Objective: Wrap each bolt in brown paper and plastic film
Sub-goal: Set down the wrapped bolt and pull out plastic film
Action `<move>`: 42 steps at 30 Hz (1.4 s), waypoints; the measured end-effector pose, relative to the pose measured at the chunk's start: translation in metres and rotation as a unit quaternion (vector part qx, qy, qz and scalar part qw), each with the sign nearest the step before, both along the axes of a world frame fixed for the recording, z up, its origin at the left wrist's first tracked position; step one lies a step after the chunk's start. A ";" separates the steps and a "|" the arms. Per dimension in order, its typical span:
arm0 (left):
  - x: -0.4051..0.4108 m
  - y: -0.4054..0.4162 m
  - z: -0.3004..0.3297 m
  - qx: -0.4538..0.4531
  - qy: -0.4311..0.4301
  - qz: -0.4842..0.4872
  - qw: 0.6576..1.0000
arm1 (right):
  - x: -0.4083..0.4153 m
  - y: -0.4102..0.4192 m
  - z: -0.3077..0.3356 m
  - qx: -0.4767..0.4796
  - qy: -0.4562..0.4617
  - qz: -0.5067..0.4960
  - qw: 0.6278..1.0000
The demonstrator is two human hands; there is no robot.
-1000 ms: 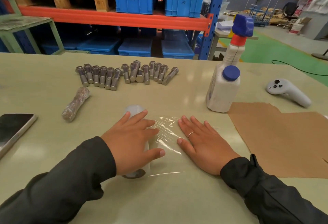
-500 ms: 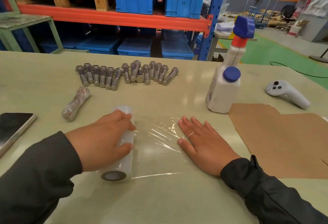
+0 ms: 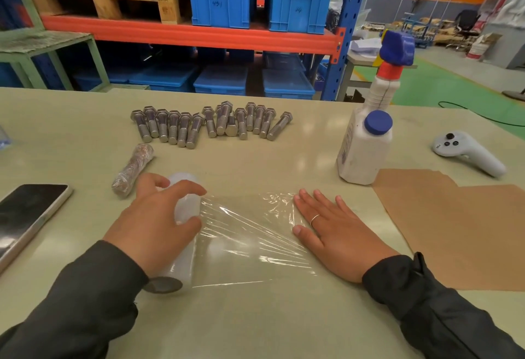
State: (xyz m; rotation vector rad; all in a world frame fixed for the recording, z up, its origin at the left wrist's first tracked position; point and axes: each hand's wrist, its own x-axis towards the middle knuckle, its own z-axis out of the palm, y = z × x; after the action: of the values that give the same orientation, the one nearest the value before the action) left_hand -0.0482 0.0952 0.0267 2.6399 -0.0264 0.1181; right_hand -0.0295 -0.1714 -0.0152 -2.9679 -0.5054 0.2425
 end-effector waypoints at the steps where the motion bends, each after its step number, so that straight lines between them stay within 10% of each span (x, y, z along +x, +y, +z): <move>1: -0.001 0.002 -0.002 -0.031 -0.009 0.001 0.999 | 0.000 0.000 0.000 0.000 0.000 0.000 1.000; 24: 0.001 0.020 0.000 -0.192 0.050 -0.033 0.980 | 0.003 -0.023 0.000 -0.032 0.005 -0.068 0.997; 32: -0.002 0.024 -0.008 0.008 0.044 0.063 0.997 | 0.001 -0.020 0.004 -0.041 0.020 -0.090 0.995; 42: 0.004 0.030 -0.010 -0.115 0.021 0.044 0.992 | 0.001 -0.025 0.003 -0.054 0.014 -0.108 0.993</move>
State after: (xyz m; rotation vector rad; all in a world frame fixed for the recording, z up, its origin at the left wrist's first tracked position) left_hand -0.0443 0.1250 0.0163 2.4123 0.1120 0.0886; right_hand -0.0287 -0.1964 -0.0122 -3.0864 -0.1688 0.2987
